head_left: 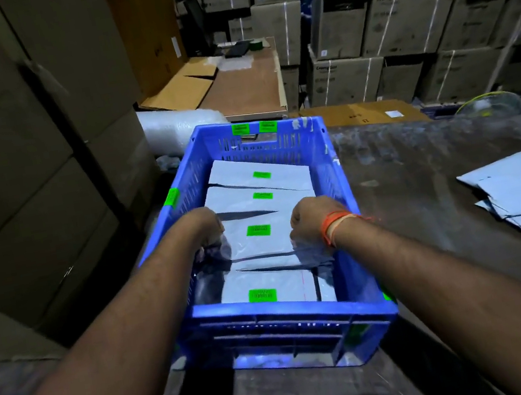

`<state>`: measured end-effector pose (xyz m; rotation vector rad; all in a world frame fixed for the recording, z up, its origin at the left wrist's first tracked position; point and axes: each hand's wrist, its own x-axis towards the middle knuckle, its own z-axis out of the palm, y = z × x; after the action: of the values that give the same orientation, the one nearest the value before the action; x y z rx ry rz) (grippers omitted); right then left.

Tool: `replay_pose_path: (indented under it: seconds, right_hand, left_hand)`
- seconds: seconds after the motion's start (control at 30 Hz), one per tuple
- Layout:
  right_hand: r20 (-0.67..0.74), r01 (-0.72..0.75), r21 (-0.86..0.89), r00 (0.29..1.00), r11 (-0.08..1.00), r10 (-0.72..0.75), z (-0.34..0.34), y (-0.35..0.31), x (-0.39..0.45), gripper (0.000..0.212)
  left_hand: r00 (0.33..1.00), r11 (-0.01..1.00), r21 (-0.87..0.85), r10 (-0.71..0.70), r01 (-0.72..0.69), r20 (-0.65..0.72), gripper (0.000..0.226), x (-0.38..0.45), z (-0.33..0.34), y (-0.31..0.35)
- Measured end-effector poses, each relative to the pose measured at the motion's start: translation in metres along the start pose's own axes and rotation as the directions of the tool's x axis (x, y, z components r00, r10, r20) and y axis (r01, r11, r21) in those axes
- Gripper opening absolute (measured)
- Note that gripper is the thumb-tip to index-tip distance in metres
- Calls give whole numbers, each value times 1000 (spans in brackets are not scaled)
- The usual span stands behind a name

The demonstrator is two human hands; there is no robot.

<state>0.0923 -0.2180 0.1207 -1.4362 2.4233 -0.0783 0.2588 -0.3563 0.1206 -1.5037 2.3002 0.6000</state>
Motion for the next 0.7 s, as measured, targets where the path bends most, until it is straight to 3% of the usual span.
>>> replay_pose_path:
  seconds: [0.1, 0.17, 0.27, 0.33, 0.53, 0.7]
  right_hand:
    - [-86, 5, -169, 996, 986, -20, 2, -5, -10, 33]
    - [-156, 26, -180, 986, 983, -54, -4, -4, -18, 22]
    - [-326, 113, -133, 933, 985, -151, -18, 5, -28, 18]
    - [-416, 173, -67, 890, 983, -186, -29, 16, -32, 26]
    - [-683, 145, 120, 730, 982, -24, -62, 95, -51, 21]
    - [-674, 15, 161, 732, 987, 99, -71, 188, -66, 23]
  left_hand:
    - [999, 993, 117, -28, 31, -29, 44, 1, 0, 0]
    - [985, 988, 153, 22, 5, -170, 49, -9, -2, 8]
    - [878, 981, 92, 194, -171, -437, 48, -21, -2, 29]
    - [810, 945, 29, 296, -327, -507, 51, -28, 0, 51]
    - [650, 809, 19, 486, -588, -584, 45, -62, 4, 140]
    - [606, 753, 36, 556, -657, -569, 44, -81, 17, 230]
